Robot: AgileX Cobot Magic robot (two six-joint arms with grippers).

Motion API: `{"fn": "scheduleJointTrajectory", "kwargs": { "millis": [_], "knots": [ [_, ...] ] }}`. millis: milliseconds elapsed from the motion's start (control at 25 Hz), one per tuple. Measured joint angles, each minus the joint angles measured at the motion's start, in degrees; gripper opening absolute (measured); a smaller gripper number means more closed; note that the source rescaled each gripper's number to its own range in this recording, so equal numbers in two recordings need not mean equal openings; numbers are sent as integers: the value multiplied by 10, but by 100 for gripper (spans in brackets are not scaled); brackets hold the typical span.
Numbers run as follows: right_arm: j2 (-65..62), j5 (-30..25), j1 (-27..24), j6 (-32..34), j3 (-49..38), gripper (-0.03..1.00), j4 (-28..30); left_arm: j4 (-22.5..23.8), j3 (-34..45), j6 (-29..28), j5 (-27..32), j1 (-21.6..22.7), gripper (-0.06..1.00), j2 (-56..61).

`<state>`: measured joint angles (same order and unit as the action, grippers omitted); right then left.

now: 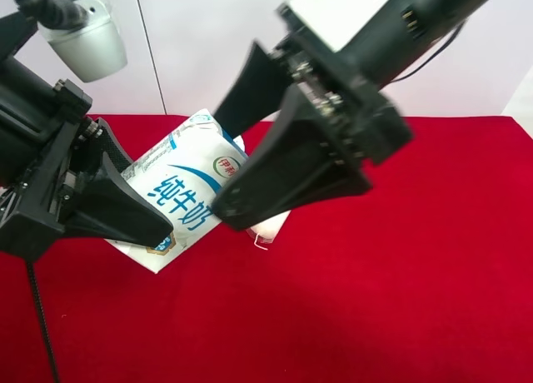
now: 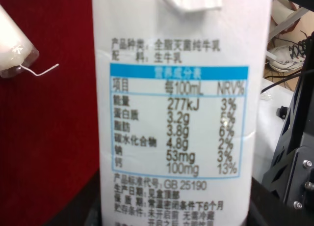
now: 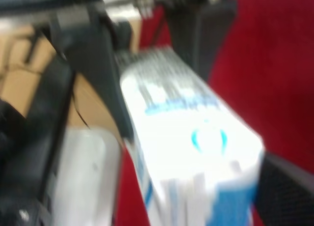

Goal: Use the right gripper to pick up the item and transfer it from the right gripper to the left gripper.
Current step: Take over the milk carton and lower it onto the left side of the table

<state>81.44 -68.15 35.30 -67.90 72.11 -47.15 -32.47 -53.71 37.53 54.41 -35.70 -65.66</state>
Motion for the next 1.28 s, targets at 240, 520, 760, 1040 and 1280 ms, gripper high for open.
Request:
{"fn": "scheduleJointTrajectory", "kwargs": {
  "millis": [240, 520, 760, 1040, 1280],
  "knots": [
    [-80, -9, 1, 138, 13, 100, 146, 0, 0, 0, -1, 0, 1, 0],
    [-169, -13, 1, 321, 13, 100, 251, 0, 0, 0, -1, 0, 1, 0],
    [-263, -13, 1, 411, -48, 100, 299, 0, 0, 0, -5, 0, 1, 0],
    [-396, -18, 1, 461, -243, 100, 306, 0, 0, 0, -8, 0, 1, 0],
    [-543, 52, 1, 529, -387, 100, 326, 0, 0, 0, -9, 0, 1, 0]
  ]
}}
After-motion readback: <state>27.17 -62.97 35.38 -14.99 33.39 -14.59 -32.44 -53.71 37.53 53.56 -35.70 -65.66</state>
